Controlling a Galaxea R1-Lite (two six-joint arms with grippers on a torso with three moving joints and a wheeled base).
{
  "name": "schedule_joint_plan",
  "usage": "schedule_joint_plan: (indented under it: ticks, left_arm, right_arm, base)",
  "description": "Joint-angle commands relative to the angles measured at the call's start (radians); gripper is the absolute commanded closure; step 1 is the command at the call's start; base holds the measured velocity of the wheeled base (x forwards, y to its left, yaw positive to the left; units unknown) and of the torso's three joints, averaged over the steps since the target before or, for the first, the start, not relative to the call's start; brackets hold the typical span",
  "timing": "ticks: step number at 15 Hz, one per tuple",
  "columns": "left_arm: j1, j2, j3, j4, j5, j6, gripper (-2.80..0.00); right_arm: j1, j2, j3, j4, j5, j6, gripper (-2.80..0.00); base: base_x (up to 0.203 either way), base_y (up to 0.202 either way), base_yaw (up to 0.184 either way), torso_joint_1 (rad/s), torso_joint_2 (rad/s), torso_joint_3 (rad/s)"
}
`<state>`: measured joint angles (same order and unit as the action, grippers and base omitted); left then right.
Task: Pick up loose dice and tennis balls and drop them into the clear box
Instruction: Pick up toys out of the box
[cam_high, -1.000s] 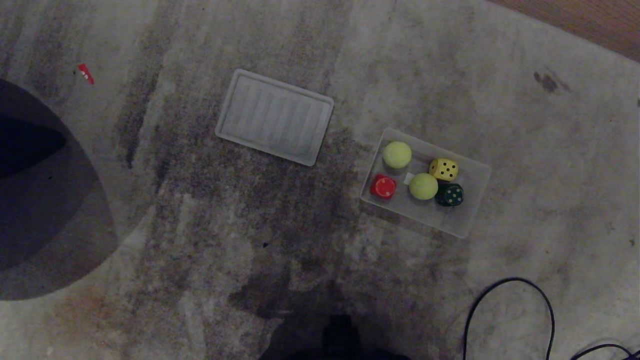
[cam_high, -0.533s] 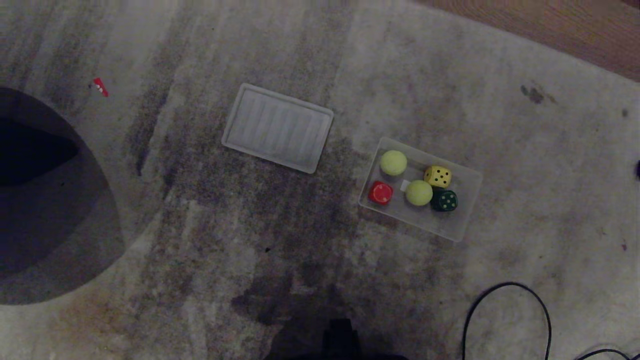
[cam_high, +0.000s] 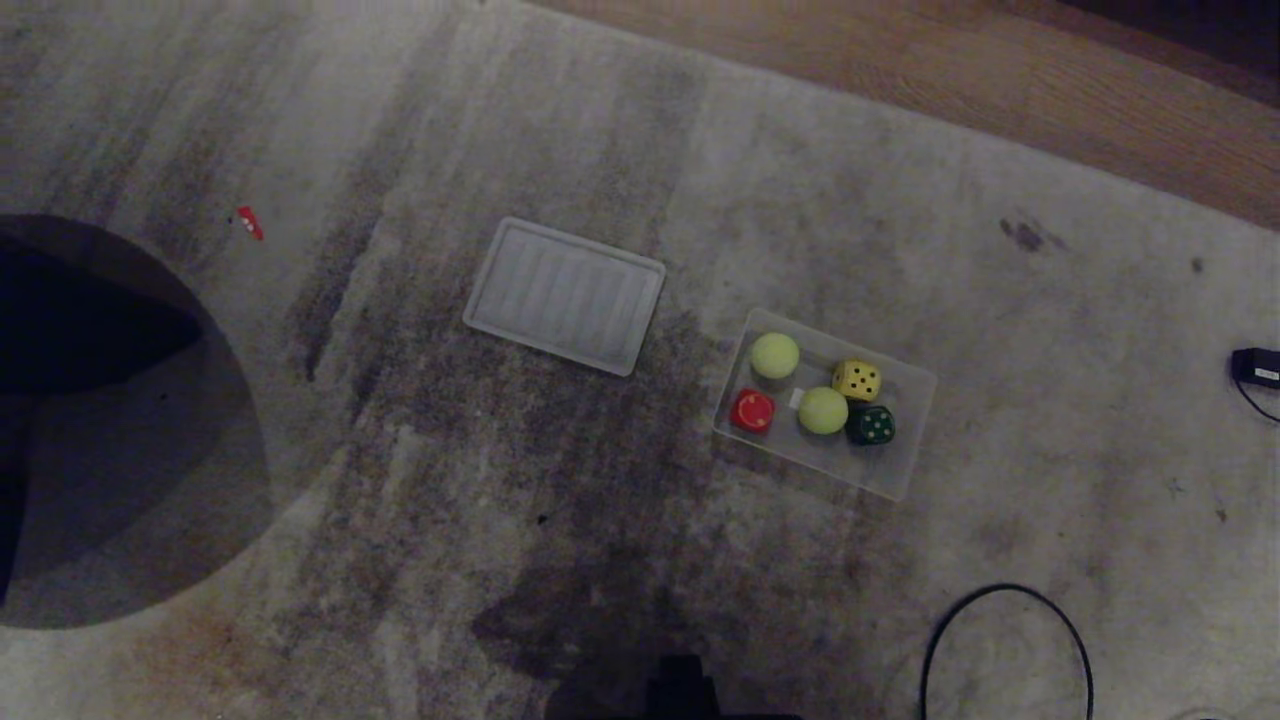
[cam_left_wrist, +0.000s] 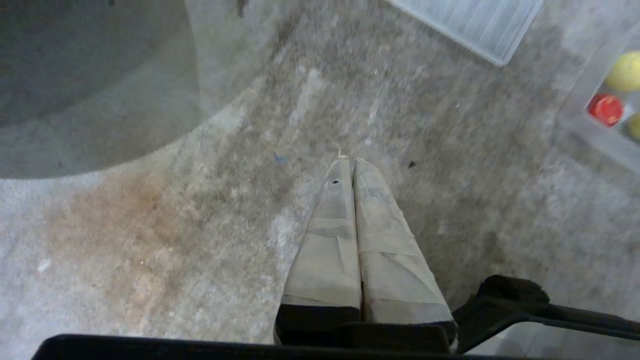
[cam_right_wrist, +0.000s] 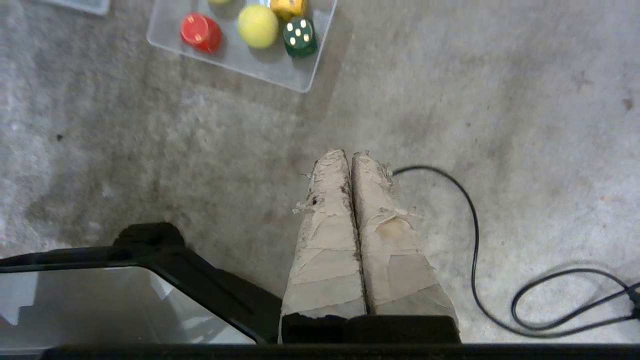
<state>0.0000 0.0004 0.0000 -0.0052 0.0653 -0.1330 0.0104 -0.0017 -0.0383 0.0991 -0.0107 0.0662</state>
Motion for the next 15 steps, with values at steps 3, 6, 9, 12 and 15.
schedule_joint_plan:
  ticks: [3,6,9,12,15]
  left_arm:
    - [0.0,0.0,0.002,-0.002,0.001,-0.002,0.0]
    - [0.0,0.001,0.002,-0.002,0.001,-0.004,0.0]
    - [0.0,0.001,0.002,-0.002,0.001,-0.005,0.0]
    - [0.0,0.0,0.002,-0.002,0.001,-0.005,0.0]
    - [0.0,0.0,0.002,-0.002,0.001,-0.008,0.0]
  right_arm:
    - [0.0,0.003,0.0,0.001,0.0,0.001,0.0]
    - [0.0,0.003,0.0,0.001,0.0,-0.002,0.0]
    - [0.0,0.003,0.0,0.001,0.0,-0.002,0.0]
    - [0.0,0.003,0.0,0.001,0.0,-0.002,0.0]
    - [0.0,0.003,0.0,0.001,0.001,-0.003,0.0]
  base:
    - [0.0,0.0,0.0,0.0,0.0,0.195]
    - [0.0,0.0,0.0,0.004,0.0,0.209]
    - [0.0,0.0,0.0,0.003,0.0,0.2]
    - [0.0,0.0,0.0,0.004,0.0,0.203]
    - [0.0,0.0,0.0,0.003,0.0,0.2]
